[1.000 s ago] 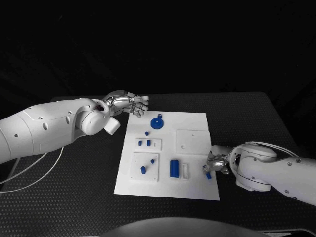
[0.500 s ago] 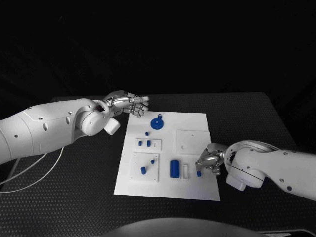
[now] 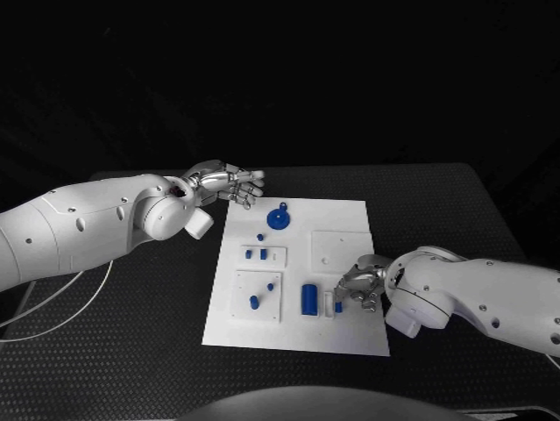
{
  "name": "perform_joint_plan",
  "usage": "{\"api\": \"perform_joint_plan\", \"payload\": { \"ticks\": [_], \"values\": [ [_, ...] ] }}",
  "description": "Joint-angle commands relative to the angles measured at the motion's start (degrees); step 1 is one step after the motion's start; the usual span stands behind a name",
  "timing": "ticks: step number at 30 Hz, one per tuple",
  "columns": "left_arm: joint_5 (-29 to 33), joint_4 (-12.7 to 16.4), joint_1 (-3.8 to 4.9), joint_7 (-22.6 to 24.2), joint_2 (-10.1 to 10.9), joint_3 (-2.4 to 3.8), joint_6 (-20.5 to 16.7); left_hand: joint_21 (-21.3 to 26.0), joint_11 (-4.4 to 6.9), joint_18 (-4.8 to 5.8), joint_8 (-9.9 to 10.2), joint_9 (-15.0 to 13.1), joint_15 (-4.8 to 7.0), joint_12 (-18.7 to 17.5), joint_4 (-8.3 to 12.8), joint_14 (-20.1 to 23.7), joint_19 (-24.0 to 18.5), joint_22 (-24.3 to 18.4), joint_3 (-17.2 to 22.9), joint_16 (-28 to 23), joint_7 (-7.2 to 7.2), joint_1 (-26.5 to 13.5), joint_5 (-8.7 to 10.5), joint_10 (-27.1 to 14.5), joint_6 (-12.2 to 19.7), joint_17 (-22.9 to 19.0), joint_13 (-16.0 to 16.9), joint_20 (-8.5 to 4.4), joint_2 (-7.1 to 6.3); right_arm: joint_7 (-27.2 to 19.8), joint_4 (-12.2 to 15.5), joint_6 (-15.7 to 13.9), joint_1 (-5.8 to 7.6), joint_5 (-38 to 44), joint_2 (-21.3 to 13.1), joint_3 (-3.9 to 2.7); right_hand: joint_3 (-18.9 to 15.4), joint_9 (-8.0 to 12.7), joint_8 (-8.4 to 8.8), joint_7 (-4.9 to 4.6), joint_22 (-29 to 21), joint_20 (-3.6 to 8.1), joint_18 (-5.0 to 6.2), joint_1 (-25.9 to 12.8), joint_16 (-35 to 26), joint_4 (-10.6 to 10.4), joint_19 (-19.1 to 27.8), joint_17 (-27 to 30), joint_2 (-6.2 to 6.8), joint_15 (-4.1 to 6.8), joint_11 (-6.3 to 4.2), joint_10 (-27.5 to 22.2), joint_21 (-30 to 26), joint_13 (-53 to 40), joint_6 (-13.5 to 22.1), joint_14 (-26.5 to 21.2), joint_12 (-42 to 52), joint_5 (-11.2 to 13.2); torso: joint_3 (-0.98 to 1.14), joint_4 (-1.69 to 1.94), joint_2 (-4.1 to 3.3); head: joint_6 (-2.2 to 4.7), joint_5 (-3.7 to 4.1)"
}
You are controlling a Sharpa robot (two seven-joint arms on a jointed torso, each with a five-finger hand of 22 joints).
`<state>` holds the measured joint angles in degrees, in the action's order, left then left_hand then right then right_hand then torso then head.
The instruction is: Assemble the parts on the task board
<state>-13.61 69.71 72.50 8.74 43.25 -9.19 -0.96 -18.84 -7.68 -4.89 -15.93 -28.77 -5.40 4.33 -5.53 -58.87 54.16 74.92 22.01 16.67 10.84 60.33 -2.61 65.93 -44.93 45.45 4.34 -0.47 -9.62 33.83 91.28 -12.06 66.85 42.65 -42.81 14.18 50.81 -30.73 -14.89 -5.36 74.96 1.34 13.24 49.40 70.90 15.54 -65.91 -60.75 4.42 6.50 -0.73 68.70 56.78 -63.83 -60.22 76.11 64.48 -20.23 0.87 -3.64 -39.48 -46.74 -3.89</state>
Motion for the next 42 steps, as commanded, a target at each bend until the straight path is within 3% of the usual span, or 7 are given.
{"api": "perform_joint_plan", "payload": {
  "ticks": [1, 18, 31, 35, 39, 42],
  "values": [
    [-0.10, 0.16, 0.09, 0.33, -0.15, 0.03, 0.52, -0.33, -0.27, -1.76, -0.10, -0.03, 0.19, -0.01, -0.36, 0.25, -0.41, 1.35, -0.12, -0.05, 0.31, 0.46, -0.25, 0.04, 0.06, 0.06, 0.05, -0.05, 0.01, 0.20, -0.18, 0.54, -0.08, -3.22, 0.42, 0.01, -0.10, -0.48, -0.67, 0.08, 0.08, 0.04, 1.76, -0.44, -0.24, 0.40, -0.38, 0.09, -0.28, 0.27, -0.28, 0.38, 0.17, 0.05, -0.44, -0.05, -0.21, -0.41, 0.01, -0.01, -0.02, -0.08, -0.07],
    [-0.12, 0.17, 0.09, 0.11, -0.12, 0.03, 0.71, -0.35, -0.27, -1.75, -0.11, -0.03, 0.19, -0.02, -0.46, 0.26, -0.42, 1.35, -0.21, -0.06, 0.31, 0.56, -0.25, 0.03, 0.08, 0.06, 0.05, -0.05, -0.01, 0.44, -1.35, 2.07, -0.86, -3.04, 1.84, 0.01, -0.46, -0.45, -0.76, 0.13, 0.07, 0.03, 1.76, -0.83, -0.26, 0.57, -0.35, 0.11, -0.36, 0.31, -0.34, 0.29, 0.17, 0.03, -0.59, -0.06, -0.27, -0.49, -0.03, -0.01, 0.00, -0.50, -0.21],
    [-0.15, 0.14, 0.10, 0.05, -0.13, 0.03, 0.76, -0.36, -0.27, -1.75, -0.12, -0.03, 0.19, -0.02, -0.53, 0.26, -0.43, 1.34, -0.25, -0.06, 0.31, 0.62, -0.25, 0.03, 0.08, 0.07, 0.05, -0.05, 0.00, -0.90, -1.46, 1.84, -1.09, -2.70, 2.20, 0.01, -2.76, -0.37, -1.03, 0.34, 0.00, 0.05, 1.76, -1.73, -0.33, 0.63, -0.34, 0.20, -0.01, 0.47, -0.50, 0.31, 0.16, -0.09, -0.94, -0.05, -0.28, 1.91, -0.02, -0.02, 0.01, -0.53, -0.39],
    [-0.24, 0.11, 0.10, 0.00, -0.13, 0.03, 0.74, -0.36, -0.27, -1.75, -0.13, -0.03, 0.19, -0.02, -0.55, 0.26, -0.43, 1.34, -0.26, -0.06, 0.31, 0.65, -0.25, 0.03, 0.08, 0.07, 0.05, -0.05, 0.01, -0.89, -1.48, 3.00, -1.09, -2.60, 2.06, 0.01, -3.51, -0.37, -1.13, 0.39, -0.04, 0.06, 1.76, -1.79, -0.34, 0.55, -0.31, 0.23, 0.18, 0.52, -0.57, 0.35, 0.12, -0.11, -1.07, -0.05, -0.30, 3.04, -0.03, -0.02, 0.01, -0.53, -0.41],
    [-0.44, 0.16, 0.10, -0.11, -0.11, 0.03, 0.92, -0.37, -0.27, -1.76, -0.13, -0.03, 0.19, -0.02, -0.57, 0.26, -0.44, 1.34, -0.27, -0.06, 0.31, 0.71, -0.25, 0.03, 0.08, 0.07, 0.05, -0.05, 0.02, -0.28, -1.52, 6.85, -1.09, -3.12, 1.90, 0.01, -4.16, -0.34, -1.19, 0.41, -0.07, 0.02, 1.76, -2.03, -0.35, 0.38, -0.28, 0.24, 0.44, 0.53, -0.60, 0.35, 0.09, -0.12, -1.15, -0.06, -0.34, 3.73, -0.01, -0.06, 0.02, -0.56, -0.49],
    [-0.47, 0.15, 0.10, -0.10, -0.10, 0.03, 0.89, -0.37, -0.27, -1.76, -0.13, -0.03, 0.19, -0.02, -0.58, 0.26, -0.44, 1.34, -0.29, -0.06, 0.31, 0.74, -0.25, 0.03, 0.09, 0.07, 0.05, -0.05, 0.02, -0.46, -1.39, 6.92, -1.09, -3.13, 1.92, 0.01, -4.53, -0.30, -1.16, 0.40, -0.09, -0.02, 1.76, -2.26, -0.38, 0.20, -0.20, 0.26, 0.44, 0.54, -0.59, 0.26, 0.05, -0.11, -1.09, -0.10, -0.41, 4.15, 0.01, -0.07, 0.00, -0.51, -0.54]
  ]
}}
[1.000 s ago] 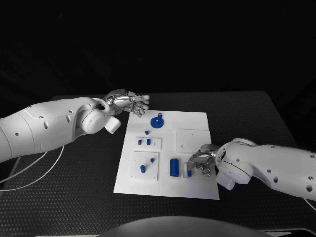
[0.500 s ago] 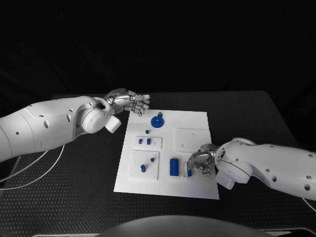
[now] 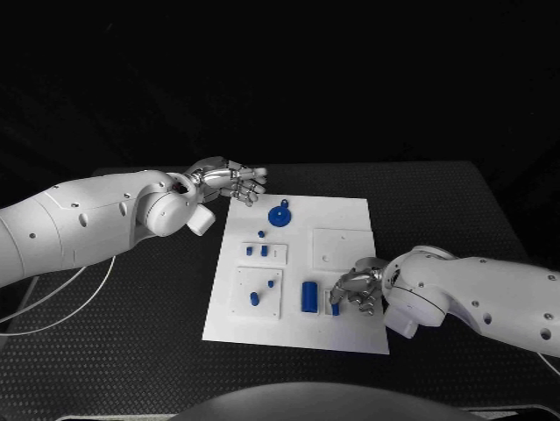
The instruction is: Assemble the parts on the task board
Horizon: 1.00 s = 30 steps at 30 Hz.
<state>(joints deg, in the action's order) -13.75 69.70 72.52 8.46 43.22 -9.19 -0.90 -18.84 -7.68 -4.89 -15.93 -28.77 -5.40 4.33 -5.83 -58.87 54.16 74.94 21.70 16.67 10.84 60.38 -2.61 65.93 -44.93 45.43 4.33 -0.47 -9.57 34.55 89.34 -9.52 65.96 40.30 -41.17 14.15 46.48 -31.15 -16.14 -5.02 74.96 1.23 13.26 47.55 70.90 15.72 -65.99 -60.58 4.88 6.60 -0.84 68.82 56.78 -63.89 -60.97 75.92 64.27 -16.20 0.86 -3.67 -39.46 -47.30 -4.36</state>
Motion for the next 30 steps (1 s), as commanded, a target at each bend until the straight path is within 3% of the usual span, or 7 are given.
{"api": "perform_joint_plan", "payload": {
  "ticks": [1, 24, 30],
  "values": [
    [-0.33, 0.16, 0.08, 0.17, -0.08, 0.03, 0.82, -0.38, -0.27, -1.75, -0.13, -0.03, 0.19, -0.02, -0.28, 0.26, -0.44, 1.32, 0.01, -0.06, 0.31, 0.70, -0.25, 0.03, 0.09, 0.09, 0.05, -0.05, -0.03, -1.25, 0.59, 4.25, -0.21, -0.78, 0.28, 0.04, -0.20, 0.14, 0.10, 0.06, -0.10, 0.09, 1.74, -0.36, -0.39, 0.05, -0.08, 0.10, -0.06, 0.44, -0.50, 0.11, 0.02, -0.06, -0.33, 0.07, -0.23, 0.04, 0.03, -0.03, -0.01, 0.05, -0.07],
    [-0.34, 0.24, 0.08, 0.09, 0.01, 0.02, 0.90, -0.39, -0.26, -1.75, -0.15, -0.03, 0.18, -0.02, -0.39, 0.28, -0.46, 1.32, -0.07, -0.07, 0.31, 0.86, -0.25, 0.04, 0.10, 0.10, 0.05, -0.05, -0.01, -2.32, 0.57, 1.13, -0.21, 2.60, 0.27, 0.04, -0.64, 0.15, -0.06, 0.15, -0.12, 0.06, 1.74, -0.41, -0.41, -0.06, -0.03, 0.12, 0.01, 0.51, -0.59, 0.09, 0.00, -0.08, -0.60, 0.02, -0.27, 0.09, 0.01, 0.01, -0.03, -0.01, -0.15],
    [-0.37, 0.21, 0.08, -0.02, -0.01, 0.02, 1.01, -0.40, -0.26, -1.75, -0.15, -0.03, 0.18, -0.02, -0.43, 0.28, -0.47, 1.31, -0.10, -0.07, 0.31, 0.88, -0.25, 0.04, 0.10, 0.10, 0.05, -0.05, 0.00, -3.06, 0.73, 1.36, -0.21, 2.57, 0.21, 0.04, -1.14, 0.21, -0.13, 0.25, -0.22, 0.10, 1.74, -0.66, -0.45, -0.72, -0.10, 0.15, 0.82, 0.62, -0.68, 0.12, -0.06, -0.11, -0.75, 0.01, -0.30, 1.74, 0.01, 0.03, -0.02, -0.03, -0.22]
  ]
}}
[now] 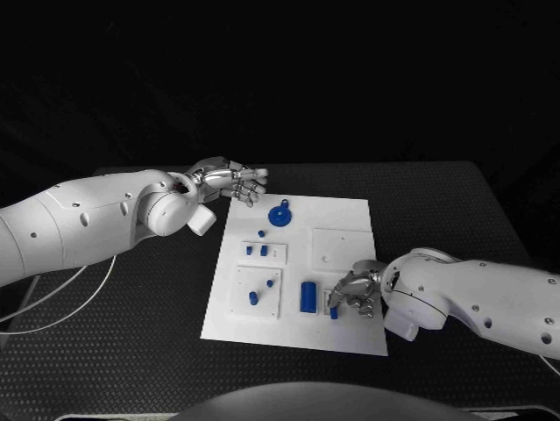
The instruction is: Assemble the parts on the task board
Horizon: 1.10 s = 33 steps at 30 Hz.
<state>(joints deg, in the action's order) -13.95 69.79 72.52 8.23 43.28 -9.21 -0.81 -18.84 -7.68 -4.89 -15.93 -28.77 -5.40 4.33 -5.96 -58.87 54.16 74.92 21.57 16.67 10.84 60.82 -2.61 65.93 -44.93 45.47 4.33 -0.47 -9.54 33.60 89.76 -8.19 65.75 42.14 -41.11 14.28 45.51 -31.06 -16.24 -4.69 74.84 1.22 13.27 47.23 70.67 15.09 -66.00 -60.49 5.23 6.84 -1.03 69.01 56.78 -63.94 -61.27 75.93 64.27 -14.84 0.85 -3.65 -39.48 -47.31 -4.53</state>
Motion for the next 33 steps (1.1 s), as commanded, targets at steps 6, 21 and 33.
{"api": "perform_joint_plan", "payload": {
  "ticks": [6, 21, 33],
  "values": [
    [-0.19, 0.12, 0.08, 0.18, -0.08, 0.03, 0.95, -0.40, -0.26, -1.74, -0.16, -0.04, 0.18, -0.02, -0.33, 0.28, -0.47, 1.34, 0.02, -0.07, 0.31, 0.49, -0.25, 0.03, 0.10, 0.06, 0.05, -0.05, 0.00, -2.33, 0.30, 0.08, 0.01, 0.73, 0.07, -0.10, -1.21, 0.28, -0.05, -0.03, -0.20, 0.16, 1.73, -1.12, -0.22, -1.46, -0.15, 0.07, 1.61, 0.46, -0.55, -0.05, -0.12, -0.13, -0.55, 0.01, -0.36, 4.70, 0.01, -0.05, 0.02, -0.05, -0.12],
    [-0.22, 0.05, 0.08, 0.06, -0.17, 0.01, 1.08, -0.41, -0.26, -1.74, -0.17, -0.04, 0.18, -0.03, -0.41, 0.29, -0.49, 1.33, -0.04, -0.07, 0.31, 0.57, -0.25, 0.03, 0.11, 0.06, 0.05, -0.04, 0.00, -3.15, 0.34, 0.28, 0.01, 1.51, 0.14, -0.10, -1.80, 0.35, -0.06, 0.02, -0.21, 0.25, 1.73, -1.30, -0.23, -1.63, -0.06, 0.07, 1.80, 0.52, -0.61, -0.10, -0.15, -0.20, -0.57, -0.04, -0.38, 5.53, -0.02, -0.03, 0.01, -0.12, -0.13],
    [-0.32, 0.11, 0.08, 0.03, -0.09, 0.01, 1.07, -0.42, -0.26, -1.74, -0.18, -0.03, 0.18, -0.03, -0.49, 0.30, -0.51, 1.33, -0.10, -0.08, 0.31, 0.68, -0.25, 0.03, 0.11, 0.07, 0.05, -0.04, 0.02, -4.17, 0.64, -0.27, 0.01, 5.60, 0.15, -0.10, -3.20, 0.48, 0.02, -0.01, -0.29, 0.29, 1.73, -1.69, -0.34, -2.13, -0.10, 0.12, 4.28, 0.54, -0.53, -0.24, -0.19, -0.26, -0.37, -0.09, -0.48, 6.54, -0.01, 0.01, 0.01, -0.16, -0.21]
  ]
}}
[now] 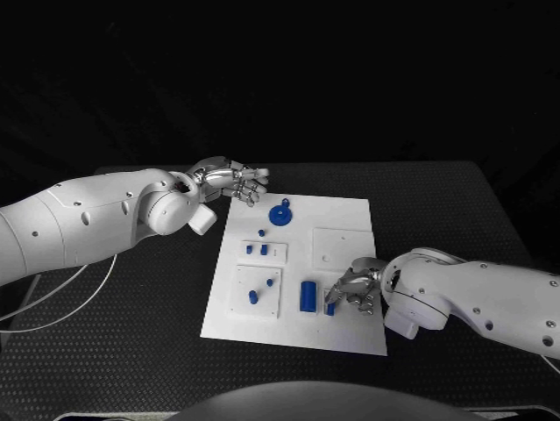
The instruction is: Assemble the parts on the task board
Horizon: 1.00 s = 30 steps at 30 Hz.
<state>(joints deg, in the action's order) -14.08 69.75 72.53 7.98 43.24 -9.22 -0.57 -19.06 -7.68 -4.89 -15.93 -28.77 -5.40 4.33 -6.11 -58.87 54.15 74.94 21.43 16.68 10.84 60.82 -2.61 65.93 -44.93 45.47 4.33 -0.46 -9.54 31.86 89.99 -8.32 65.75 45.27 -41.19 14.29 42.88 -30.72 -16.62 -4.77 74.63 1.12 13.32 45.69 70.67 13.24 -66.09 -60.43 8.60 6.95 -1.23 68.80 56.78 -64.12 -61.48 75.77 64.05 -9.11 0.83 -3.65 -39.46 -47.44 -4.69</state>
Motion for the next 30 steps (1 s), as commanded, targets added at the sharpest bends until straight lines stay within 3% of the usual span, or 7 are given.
{"api": "perform_joint_plan", "payload": {
  "ticks": [1, 6, 11, 24, 30],
  "values": [
    [-0.20, 0.16, 0.08, 0.27, -0.06, 0.03, 0.81, -0.19, -0.26, -1.74, -0.18, -0.04, 0.18, -0.03, -0.36, 0.30, -0.50, 1.31, 0.03, -0.08, 0.31, 0.69, -0.25, 0.03, 0.12, 0.07, 0.05, -0.05, 0.02, -2.44, 0.44, -0.18, 0.00, 2.77, 0.23, -0.11, -0.79, 0.16, 0.41, 0.07, -0.11, 0.43, 1.68, -0.18, -0.35, -0.65, -0.04, 0.07, 1.47, 0.44, -0.34, -0.05, -0.22, -0.09, -0.12, 0.07, -0.27, 1.88, 0.00, 0.02, -0.01, -0.05, -0.07],
    [-0.22, 0.14, 0.08, 0.27, -0.03, 0.03, 0.82, -0.20, -0.25, -1.74, -0.18, -0.04, 0.18, -0.03, -0.38, 0.30, -0.51, 1.31, 0.01, -0.08, 0.31, 0.74, -0.25, 0.03, 0.12, 0.07, 0.05, -0.05, 0.01, -2.57, 0.44, -0.16, 0.00, 3.77, 0.22, -0.11, -0.82, 0.21, 0.44, 0.06, -0.24, 0.56, 1.68, 0.16, -0.42, -1.88, -0.05, 0.10, 2.78, 0.47, -0.36, -0.11, -0.36, -0.11, -0.01, 0.06, -0.34, 3.67, 0.00, -0.01, 0.00, -0.02, -0.14],
    [-0.22, 0.15, 0.08, 0.27, -0.05, 0.03, 0.86, -0.20, -0.25, -1.74, -0.18, -0.04, 0.18, -0.03, -0.39, 0.30, -0.51, 1.31, -0.01, -0.08, 0.31, 0.77, -0.25, 0.03, 0.12, 0.07, 0.05, -0.05, 0.01, -2.58, 0.46, -0.07, 0.00, 4.32, 0.20, -0.11, -0.79, 0.23, 0.45, 0.04, -0.28, 0.60, 1.68, 0.37, -0.44, -2.29, -0.05, 0.10, 3.15, 0.47, -0.36, -0.15, -0.40, -0.12, 0.05, 0.05, -0.36, 3.95, 0.02, -0.03, -0.01, -0.03, -0.19],
    [-0.42, 0.16, 0.08, 0.13, -0.01, 0.03, 0.91, -0.21, -0.25, -1.74, -0.19, -0.03, 0.18, -0.03, -0.48, 0.30, -0.53, 1.31, -0.09, -0.08, 0.31, 0.89, -0.25, 0.03, 0.13, 0.08, 0.05, -0.05, 0.00, -2.48, 0.18, -0.05, 0.00, 5.97, -0.08, -0.10, -0.80, 0.23, 0.43, 0.04, -0.30, 0.64, 1.68, 0.57, -0.45, -2.81, -0.06, 0.10, 3.21, 0.47, -0.35, -0.17, -0.41, -0.15, 0.09, 0.05, -0.36, 4.39, 0.03, -0.05, 0.01, -0.04, -0.14],
    [-0.47, 0.19, 0.08, 0.16, -0.01, 0.03, 0.87, -0.23, -0.25, -1.75, -0.21, -0.03, 0.18, -0.03, -0.53, 0.30, -0.53, 1.31, -0.12, -0.09, 0.31, 1.05, -0.25, 0.03, 0.13, 0.08, 0.04, -0.05, 0.10, -2.18, -0.57, 0.04, -0.16, 8.33, 0.16, -0.10, -0.79, 0.16, 0.26, 0.11, -0.28, 0.76, 1.68, 1.68, -0.39, -2.79, -0.06, 0.05, 2.77, 0.51, -0.42, -0.10, -0.36, -0.24, -0.07, 0.06, -0.28, 6.15, 0.03, -0.04, 0.04, 0.07, -0.13]
  ]
}}
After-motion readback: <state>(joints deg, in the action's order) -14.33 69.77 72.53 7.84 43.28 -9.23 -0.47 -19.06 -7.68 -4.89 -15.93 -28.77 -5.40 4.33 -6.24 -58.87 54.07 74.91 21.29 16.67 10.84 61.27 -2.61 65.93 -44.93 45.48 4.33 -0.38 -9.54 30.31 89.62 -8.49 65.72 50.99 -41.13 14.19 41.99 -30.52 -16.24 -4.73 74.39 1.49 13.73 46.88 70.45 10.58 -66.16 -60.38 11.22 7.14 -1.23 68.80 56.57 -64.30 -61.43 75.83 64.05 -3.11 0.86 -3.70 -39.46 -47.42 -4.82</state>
